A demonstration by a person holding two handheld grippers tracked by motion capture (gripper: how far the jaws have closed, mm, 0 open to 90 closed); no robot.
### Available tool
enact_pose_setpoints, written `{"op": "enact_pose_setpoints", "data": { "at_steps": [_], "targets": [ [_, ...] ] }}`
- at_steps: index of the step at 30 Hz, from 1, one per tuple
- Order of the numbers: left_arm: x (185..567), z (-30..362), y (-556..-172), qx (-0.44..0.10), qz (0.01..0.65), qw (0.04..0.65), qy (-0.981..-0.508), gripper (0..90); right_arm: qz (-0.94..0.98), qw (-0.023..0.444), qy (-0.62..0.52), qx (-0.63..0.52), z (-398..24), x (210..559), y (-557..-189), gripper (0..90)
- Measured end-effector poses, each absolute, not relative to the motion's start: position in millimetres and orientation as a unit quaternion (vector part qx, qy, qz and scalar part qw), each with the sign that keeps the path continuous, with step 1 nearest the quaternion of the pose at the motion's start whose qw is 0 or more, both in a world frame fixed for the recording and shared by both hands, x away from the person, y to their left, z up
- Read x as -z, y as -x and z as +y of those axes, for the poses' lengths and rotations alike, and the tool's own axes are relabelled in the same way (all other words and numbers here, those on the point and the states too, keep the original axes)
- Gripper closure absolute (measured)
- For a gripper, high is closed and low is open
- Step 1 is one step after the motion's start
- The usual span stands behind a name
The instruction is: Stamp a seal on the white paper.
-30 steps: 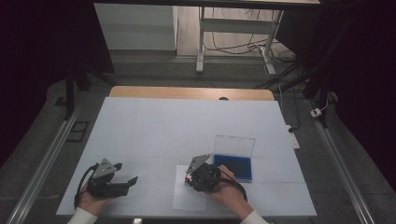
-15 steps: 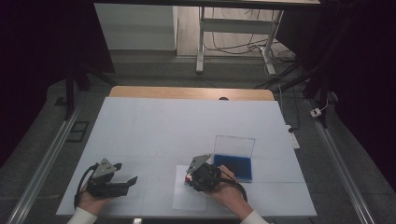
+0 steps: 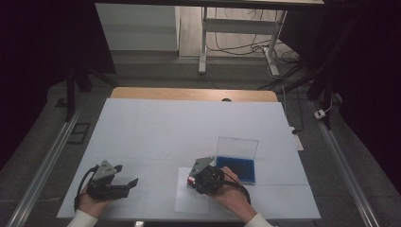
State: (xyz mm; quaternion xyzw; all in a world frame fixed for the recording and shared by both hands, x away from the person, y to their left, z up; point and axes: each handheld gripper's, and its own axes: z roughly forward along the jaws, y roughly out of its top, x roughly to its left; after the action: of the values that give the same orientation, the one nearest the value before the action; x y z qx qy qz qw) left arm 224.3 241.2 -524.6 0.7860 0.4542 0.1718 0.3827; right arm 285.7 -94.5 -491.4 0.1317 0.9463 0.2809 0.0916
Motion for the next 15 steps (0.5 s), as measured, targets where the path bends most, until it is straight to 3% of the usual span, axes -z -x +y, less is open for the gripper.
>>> {"op": "enact_pose_setpoints", "data": {
  "at_steps": [15],
  "targets": [
    [524.9,242.6,-224.3,-0.171,0.455,0.382,-0.786,18.9,0.946,0.086,-0.117,-0.29,-95.8,487.9,-285.3,70.4]
  ]
}}
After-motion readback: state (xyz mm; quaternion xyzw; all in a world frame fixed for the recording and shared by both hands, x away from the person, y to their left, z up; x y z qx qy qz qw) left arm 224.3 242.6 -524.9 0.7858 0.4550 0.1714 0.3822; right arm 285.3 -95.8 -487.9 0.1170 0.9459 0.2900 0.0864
